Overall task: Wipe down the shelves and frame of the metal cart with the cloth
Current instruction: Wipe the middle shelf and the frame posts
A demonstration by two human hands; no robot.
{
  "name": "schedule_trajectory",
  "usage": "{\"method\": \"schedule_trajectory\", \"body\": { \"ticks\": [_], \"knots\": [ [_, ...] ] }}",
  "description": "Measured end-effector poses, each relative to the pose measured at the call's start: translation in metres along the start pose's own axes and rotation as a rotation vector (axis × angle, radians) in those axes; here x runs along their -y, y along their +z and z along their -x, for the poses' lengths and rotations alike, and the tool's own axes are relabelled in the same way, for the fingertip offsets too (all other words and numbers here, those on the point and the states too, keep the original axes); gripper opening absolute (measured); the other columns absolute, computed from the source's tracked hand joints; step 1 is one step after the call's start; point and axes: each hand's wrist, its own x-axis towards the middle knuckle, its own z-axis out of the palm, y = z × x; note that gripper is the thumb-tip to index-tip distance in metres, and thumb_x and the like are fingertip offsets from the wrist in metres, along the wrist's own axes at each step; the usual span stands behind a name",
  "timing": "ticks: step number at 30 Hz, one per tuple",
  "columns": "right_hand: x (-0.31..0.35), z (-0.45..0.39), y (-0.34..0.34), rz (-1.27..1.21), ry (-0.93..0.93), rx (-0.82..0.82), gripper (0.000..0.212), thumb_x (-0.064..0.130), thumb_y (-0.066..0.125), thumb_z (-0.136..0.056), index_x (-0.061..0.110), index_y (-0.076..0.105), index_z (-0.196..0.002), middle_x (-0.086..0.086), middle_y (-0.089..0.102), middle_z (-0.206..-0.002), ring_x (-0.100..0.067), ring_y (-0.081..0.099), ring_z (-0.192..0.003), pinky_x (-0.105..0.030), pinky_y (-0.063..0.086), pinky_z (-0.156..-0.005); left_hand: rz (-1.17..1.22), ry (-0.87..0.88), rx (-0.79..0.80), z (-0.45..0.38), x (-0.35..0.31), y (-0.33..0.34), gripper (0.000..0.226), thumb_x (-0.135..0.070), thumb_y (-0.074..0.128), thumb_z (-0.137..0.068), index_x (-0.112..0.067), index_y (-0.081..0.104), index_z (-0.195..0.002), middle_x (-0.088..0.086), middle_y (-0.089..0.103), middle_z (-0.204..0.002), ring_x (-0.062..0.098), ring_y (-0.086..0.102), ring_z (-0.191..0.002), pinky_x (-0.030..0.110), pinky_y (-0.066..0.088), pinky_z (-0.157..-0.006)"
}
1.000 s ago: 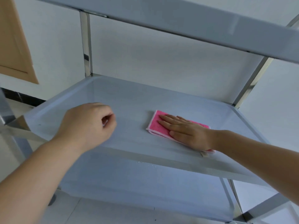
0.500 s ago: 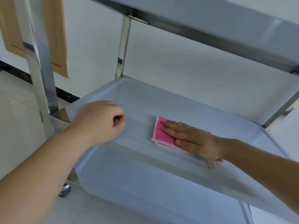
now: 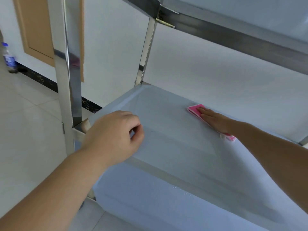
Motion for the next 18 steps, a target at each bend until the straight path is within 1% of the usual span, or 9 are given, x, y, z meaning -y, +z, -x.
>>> {"method": "schedule_trajectory", "body": {
  "ticks": [2, 3, 5, 6, 8, 10, 13, 15, 18],
  "knots": [
    [-0.002, -0.018, 0.001, 0.051, -0.001, 0.002, 0.047, 0.024, 0.025, -0.103, 0.013, 0.015, -0.148, -0.003, 0.01, -0.157, -0.016, 0.009, -0.144, -0.004, -0.006, -0.1, 0.005, -0.01, -0.006, 0.001, -0.001, 0.0, 0.023, -0.027, 0.044, -0.078, -0.019, 0.041, -0.056, -0.005, 0.042, -0.054, 0.018, 0.044, -0.056, 0.035, 0.04, -0.046],
    [-0.002, -0.026, 0.002, 0.06, -0.014, -0.019, 0.048, 0.024, 0.027, -0.103, 0.01, 0.018, -0.147, -0.005, 0.013, -0.157, -0.017, 0.01, -0.144, -0.005, -0.006, -0.103, 0.001, -0.011, -0.009, 0.001, -0.001, 0.0, 0.023, -0.027, 0.044, -0.077, -0.021, 0.038, -0.056, -0.005, 0.039, -0.053, 0.017, 0.042, -0.055, 0.033, 0.038, -0.045],
    [0.0, -0.038, 0.005, -0.006, -0.006, -0.074, 0.049, 0.03, 0.033, -0.101, 0.014, 0.024, -0.146, -0.003, 0.019, -0.156, -0.016, 0.013, -0.143, -0.024, 0.002, -0.117, -0.017, -0.002, -0.011, 0.001, -0.001, -0.001, 0.024, -0.026, 0.045, -0.077, -0.023, 0.032, -0.057, -0.006, 0.035, -0.052, 0.017, 0.039, -0.054, 0.029, 0.032, -0.045],
    [0.002, -0.043, 0.005, -0.039, 0.01, -0.085, 0.049, 0.031, 0.034, -0.1, 0.016, 0.025, -0.146, -0.002, 0.02, -0.155, -0.015, 0.013, -0.143, -0.032, 0.006, -0.118, -0.031, 0.005, -0.011, 0.001, -0.002, -0.001, 0.025, -0.025, 0.045, -0.077, -0.022, 0.031, -0.057, -0.006, 0.033, -0.052, 0.018, 0.038, -0.053, 0.029, 0.03, -0.045],
    [0.009, -0.05, 0.007, -0.044, 0.02, -0.081, 0.049, 0.032, 0.033, -0.1, 0.017, 0.025, -0.146, -0.001, 0.019, -0.155, -0.015, 0.012, -0.144, -0.036, 0.007, -0.119, -0.061, 0.014, -0.012, 0.001, -0.002, -0.001, 0.028, -0.027, 0.044, -0.078, -0.02, 0.029, -0.056, -0.005, 0.032, -0.051, 0.019, 0.037, -0.053, 0.029, 0.028, -0.045],
    [0.019, -0.053, 0.008, -0.03, -0.005, -0.078, 0.049, 0.031, 0.031, -0.101, 0.014, 0.023, -0.146, -0.002, 0.016, -0.156, -0.014, 0.01, -0.144, -0.03, 0.001, -0.118, -0.078, 0.019, -0.014, 0.002, -0.003, -0.002, 0.032, -0.031, 0.04, -0.081, -0.02, 0.026, -0.054, -0.005, 0.028, -0.05, 0.02, 0.035, -0.051, 0.029, 0.026, -0.045],
    [0.043, -0.047, 0.012, 0.093, -0.082, -0.018, 0.048, 0.025, 0.022, -0.103, 0.014, 0.012, -0.148, -0.001, 0.005, -0.158, -0.013, 0.003, -0.144, -0.011, -0.005, -0.103, -0.083, 0.014, -0.016, 0.002, -0.004, -0.003, 0.034, -0.033, 0.036, -0.082, -0.018, 0.024, -0.053, -0.004, 0.026, -0.049, 0.02, 0.034, -0.051, 0.03, 0.026, -0.043],
    [0.064, -0.034, 0.016, 0.149, -0.166, 0.023, 0.048, 0.022, 0.02, -0.103, 0.013, 0.008, -0.148, -0.002, 0.001, -0.158, -0.012, 0.0, -0.144, -0.009, -0.006, -0.1, -0.074, 0.0, -0.016, 0.002, -0.004, -0.003, 0.035, -0.033, 0.034, -0.083, -0.017, 0.024, -0.053, -0.003, 0.025, -0.049, 0.021, 0.033, -0.051, 0.03, 0.027, -0.042],
    [0.092, -0.005, 0.023, 0.226, -0.305, 0.06, 0.047, 0.023, 0.018, -0.103, 0.014, 0.004, -0.148, 0.0, -0.004, -0.157, -0.006, -0.006, -0.142, -0.013, -0.009, -0.107, -0.075, -0.016, -0.021, 0.001, -0.005, -0.003, 0.036, -0.031, 0.037, -0.083, -0.016, 0.024, -0.053, -0.003, 0.025, -0.048, 0.021, 0.031, -0.05, 0.029, 0.024, -0.041]
  ]
}}
